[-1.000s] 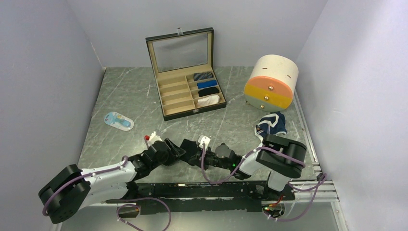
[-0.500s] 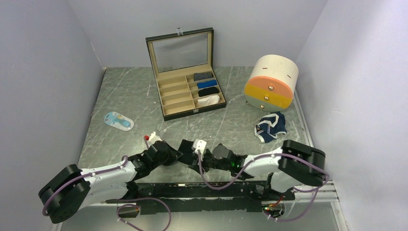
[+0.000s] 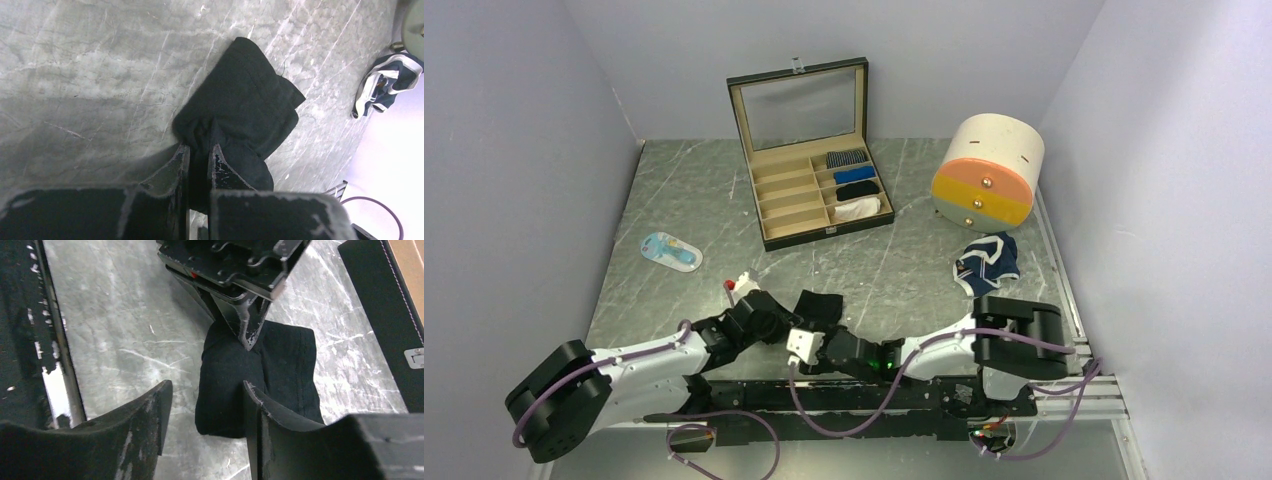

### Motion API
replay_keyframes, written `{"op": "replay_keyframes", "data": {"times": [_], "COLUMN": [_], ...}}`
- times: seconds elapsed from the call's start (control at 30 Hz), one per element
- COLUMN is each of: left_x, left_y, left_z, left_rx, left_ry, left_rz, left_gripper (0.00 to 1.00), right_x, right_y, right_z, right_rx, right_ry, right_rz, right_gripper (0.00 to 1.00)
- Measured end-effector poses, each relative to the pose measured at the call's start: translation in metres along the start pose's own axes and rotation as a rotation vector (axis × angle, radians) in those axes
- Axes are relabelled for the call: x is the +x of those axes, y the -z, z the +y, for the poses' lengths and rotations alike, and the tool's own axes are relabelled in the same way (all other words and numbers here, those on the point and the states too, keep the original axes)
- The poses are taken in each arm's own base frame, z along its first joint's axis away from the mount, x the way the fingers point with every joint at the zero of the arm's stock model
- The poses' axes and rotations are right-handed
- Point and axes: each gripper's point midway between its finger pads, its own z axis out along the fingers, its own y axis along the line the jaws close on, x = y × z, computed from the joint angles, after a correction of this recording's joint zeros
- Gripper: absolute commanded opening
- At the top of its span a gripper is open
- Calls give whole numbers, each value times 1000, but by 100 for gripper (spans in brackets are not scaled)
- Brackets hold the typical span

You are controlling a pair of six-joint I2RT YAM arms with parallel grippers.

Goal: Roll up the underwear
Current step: Roll the underwear to the center of the board.

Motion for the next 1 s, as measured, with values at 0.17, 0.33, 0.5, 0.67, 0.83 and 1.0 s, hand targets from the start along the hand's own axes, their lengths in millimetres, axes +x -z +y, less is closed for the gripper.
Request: {"op": "replay_keyframes", "data": {"times": [0.17,0.33,0.5,0.67,0.83,1.0], "left_x": [0,0,-2,-5,-5,-6], "left_y": [0,1,7,21,31,35], "left_z": [0,0,5,9,17,18], "left_rx": [-3,-3,-15,-4,28,58], "left_ry": [-2,-2,0,-10,-40,-81], "left_rz": [3,3,-7,-12,-22,-31], "left_gripper": [5,25,57,60,61,61], "right_x": [9,8,7,7,7,9], "right_y": [-11,-12,-16,-11,-11,-8], "right_z": [-1,-5,-3,-12,-14,-17], "right_rx": [49,96,45,-88,-214,-308], "right_ry": [62,51,-92,-427,-703,-919], "right_rz": [32,24,-15,-130,-195,-259], "right_gripper": [21,0,0,0,0,0]}}
